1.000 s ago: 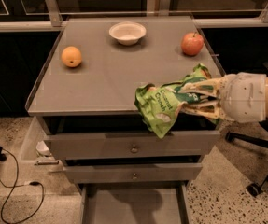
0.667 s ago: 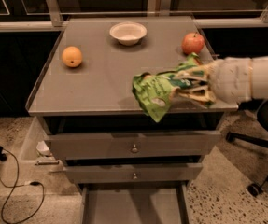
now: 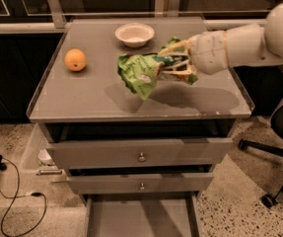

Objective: Pick green rice chip bag from bottom drawer and place on counter

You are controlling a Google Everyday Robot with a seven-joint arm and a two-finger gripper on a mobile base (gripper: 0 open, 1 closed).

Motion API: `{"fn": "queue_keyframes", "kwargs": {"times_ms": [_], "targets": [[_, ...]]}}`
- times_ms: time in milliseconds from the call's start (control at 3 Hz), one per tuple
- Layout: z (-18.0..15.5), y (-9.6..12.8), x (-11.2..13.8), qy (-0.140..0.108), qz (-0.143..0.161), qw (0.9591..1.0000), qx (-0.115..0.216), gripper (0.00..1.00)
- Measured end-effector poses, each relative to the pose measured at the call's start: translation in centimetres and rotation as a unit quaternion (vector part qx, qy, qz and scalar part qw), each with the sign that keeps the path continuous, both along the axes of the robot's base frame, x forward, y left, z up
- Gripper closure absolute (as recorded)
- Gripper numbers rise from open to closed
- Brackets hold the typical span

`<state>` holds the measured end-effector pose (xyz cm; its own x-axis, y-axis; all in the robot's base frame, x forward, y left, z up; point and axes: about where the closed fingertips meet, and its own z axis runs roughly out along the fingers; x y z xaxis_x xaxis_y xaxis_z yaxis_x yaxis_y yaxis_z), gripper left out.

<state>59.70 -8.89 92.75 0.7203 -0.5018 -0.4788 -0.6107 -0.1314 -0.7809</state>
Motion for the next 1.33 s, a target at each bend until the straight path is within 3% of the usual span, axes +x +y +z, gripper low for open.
{"fn": "queue_keyframes", "kwargs": {"times_ms": [333,667,1000,1333], "targets": [[-0.9,0.7,2.7,0.024,-0.031,0.9992,-0.009,1.0],[-3.4,0.1,5.4,0.049,-0.108,0.9926,-0.029,1.0],[-5.8,-0.4,7.3,0.076,-0.165,0.9823,-0.046,1.0],[-7.2,-0.3,8.3,0.089,-0.192,0.9761,-0.049,1.0]]}}
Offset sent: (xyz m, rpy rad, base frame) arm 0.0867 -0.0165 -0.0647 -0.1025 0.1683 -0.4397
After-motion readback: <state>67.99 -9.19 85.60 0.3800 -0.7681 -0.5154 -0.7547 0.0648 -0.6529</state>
